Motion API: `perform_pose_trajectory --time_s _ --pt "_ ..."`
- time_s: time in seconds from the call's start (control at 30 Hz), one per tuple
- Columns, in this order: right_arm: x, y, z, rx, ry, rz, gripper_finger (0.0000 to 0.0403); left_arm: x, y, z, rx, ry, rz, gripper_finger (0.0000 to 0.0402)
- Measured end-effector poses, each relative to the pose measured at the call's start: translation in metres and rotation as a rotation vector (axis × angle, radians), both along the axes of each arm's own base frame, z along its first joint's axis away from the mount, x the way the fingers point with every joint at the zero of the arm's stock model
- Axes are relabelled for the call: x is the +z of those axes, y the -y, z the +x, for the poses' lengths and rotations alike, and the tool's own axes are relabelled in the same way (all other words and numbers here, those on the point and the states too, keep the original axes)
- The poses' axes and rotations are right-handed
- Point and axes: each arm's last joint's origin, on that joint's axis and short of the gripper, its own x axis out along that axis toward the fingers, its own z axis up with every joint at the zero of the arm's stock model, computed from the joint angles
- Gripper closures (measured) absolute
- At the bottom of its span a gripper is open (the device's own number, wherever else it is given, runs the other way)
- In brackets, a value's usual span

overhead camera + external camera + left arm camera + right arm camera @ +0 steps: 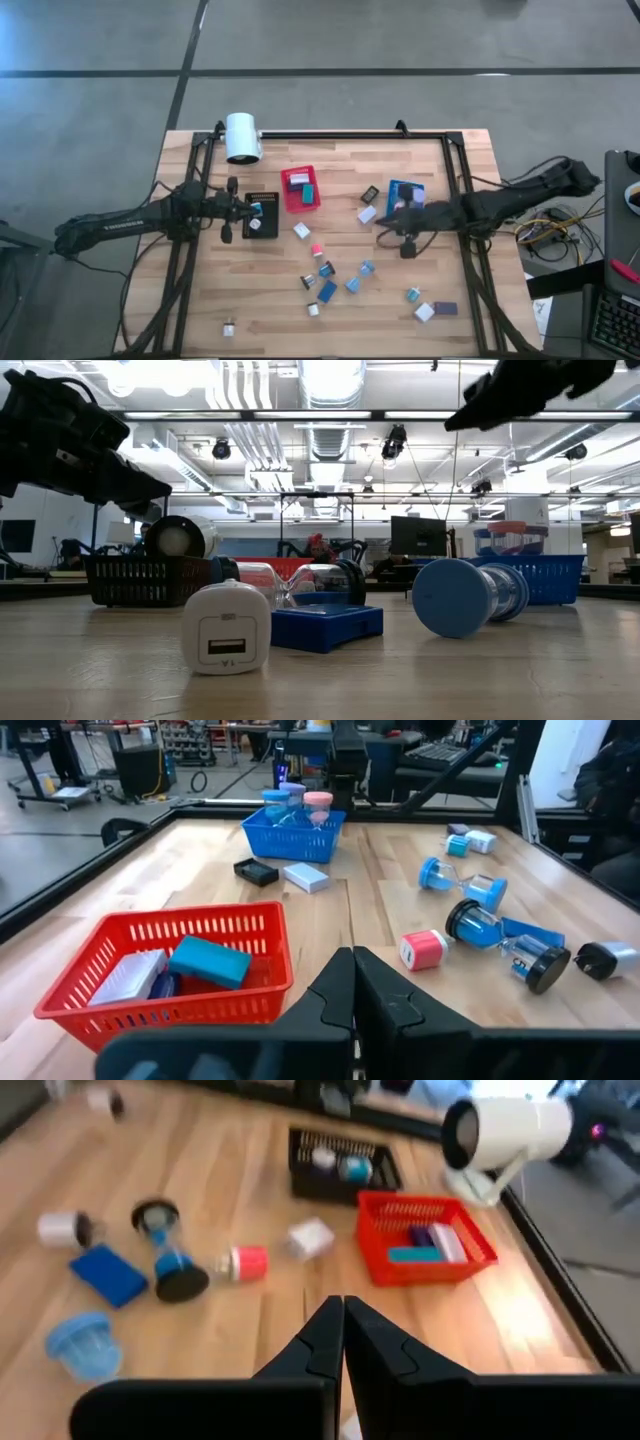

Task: Pick & Place Office items
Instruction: Put the blue hourglass into the blue bin

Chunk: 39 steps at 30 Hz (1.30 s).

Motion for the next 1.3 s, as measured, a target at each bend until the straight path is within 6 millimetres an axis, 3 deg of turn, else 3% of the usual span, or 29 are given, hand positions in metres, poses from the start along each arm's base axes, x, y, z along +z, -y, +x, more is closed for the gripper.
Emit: perform_pose_trajectory --time_s 0.23,0.37,0.57,0.77,0.9,1.1,1.3 --pt "0.018 -0.020 0.031 0.041 -0.222 0.032 0.0390 0.002 0.000 0.000 0.009 0.016 -0.041 0.0396" --pt "0.013 -0.031 0.049 0.138 -0.390 0.115 0.0355 0.003 0.000 0.000 0.010 0.026 -0.045 0.0396" --pt "-0.009 -0.046 0.078 0.188 -0.661 0.188 0.0264 0.003 0.000 0.000 0.010 0.025 -0.046 0.0396" --pt "-0.037 -0.061 0.110 0.270 -0.769 0.168 0.0175 0.002 0.000 0.000 0.010 0.023 -0.051 0.0396" --pt "-0.055 -0.065 0.123 0.325 -0.822 0.103 0.0136 0.002 0.000 0.000 0.009 0.022 -0.054 0.0396" --pt "-0.079 -0.069 0.131 0.365 -0.893 0.047 0.0123 0.002 0.000 0.000 0.009 0.023 -0.054 0.0396" --pt "-0.095 -0.066 0.132 0.316 -0.950 -0.031 0.0144 0.002 0.000 0.000 0.008 0.022 -0.049 0.0396"
